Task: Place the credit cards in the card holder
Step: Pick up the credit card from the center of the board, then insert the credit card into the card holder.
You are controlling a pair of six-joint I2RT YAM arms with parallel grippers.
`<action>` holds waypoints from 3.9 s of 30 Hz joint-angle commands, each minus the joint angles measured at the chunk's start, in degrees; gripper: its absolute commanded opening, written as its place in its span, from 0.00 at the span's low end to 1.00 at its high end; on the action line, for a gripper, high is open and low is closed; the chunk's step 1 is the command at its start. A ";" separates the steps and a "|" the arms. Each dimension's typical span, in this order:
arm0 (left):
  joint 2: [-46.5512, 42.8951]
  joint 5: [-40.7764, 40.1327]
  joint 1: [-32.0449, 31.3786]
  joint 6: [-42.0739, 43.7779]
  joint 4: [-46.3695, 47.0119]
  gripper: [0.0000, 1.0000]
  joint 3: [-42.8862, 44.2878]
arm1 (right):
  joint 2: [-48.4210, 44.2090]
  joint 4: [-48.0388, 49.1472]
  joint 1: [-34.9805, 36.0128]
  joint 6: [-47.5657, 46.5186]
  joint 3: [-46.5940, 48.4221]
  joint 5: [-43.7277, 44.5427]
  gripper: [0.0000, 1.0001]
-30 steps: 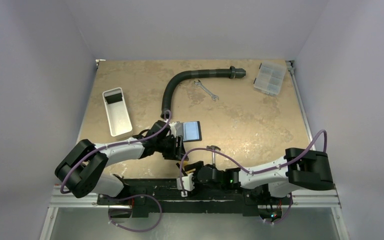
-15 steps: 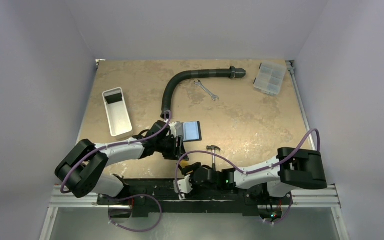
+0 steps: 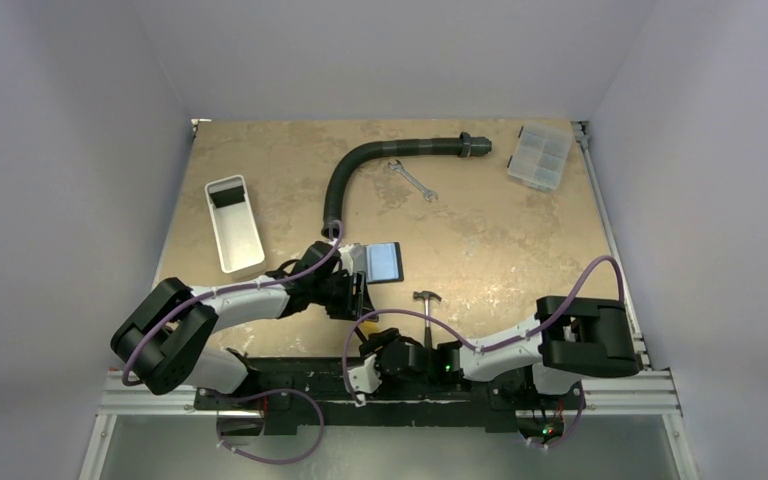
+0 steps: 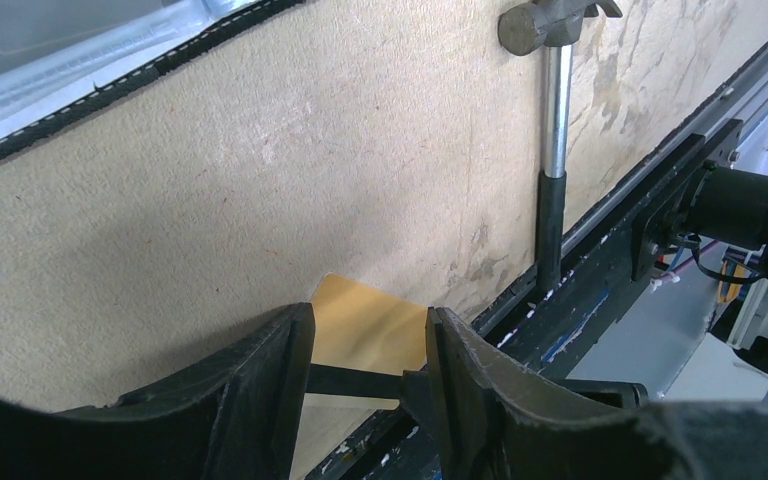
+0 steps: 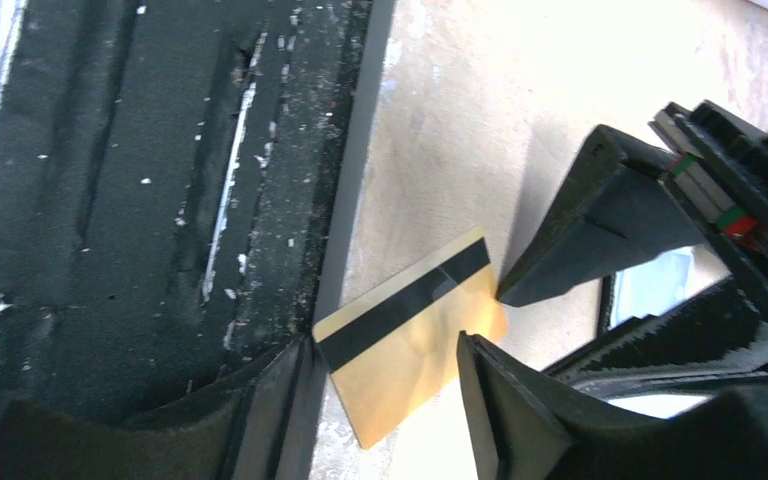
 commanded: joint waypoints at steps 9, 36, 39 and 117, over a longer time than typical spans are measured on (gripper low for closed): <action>1.93 -1.97 -0.29 1.07 -1.96 0.49 -2.37 | -1.87 6.92 0.47 -0.39 1.30 6.36 0.46; -2.91 -4.09 3.77 6.29 -15.69 0.57 9.91 | -4.59 6.37 1.97 3.65 2.01 8.66 0.00; -5.11 -4.94 12.44 11.02 -23.57 0.61 17.38 | -6.43 6.45 1.96 7.56 1.92 8.48 0.00; -3.46 -16.43 -5.26 -28.34 101.37 0.65 -16.79 | -23.33 52.86 -44.57 122.20 -13.70 -7.58 0.00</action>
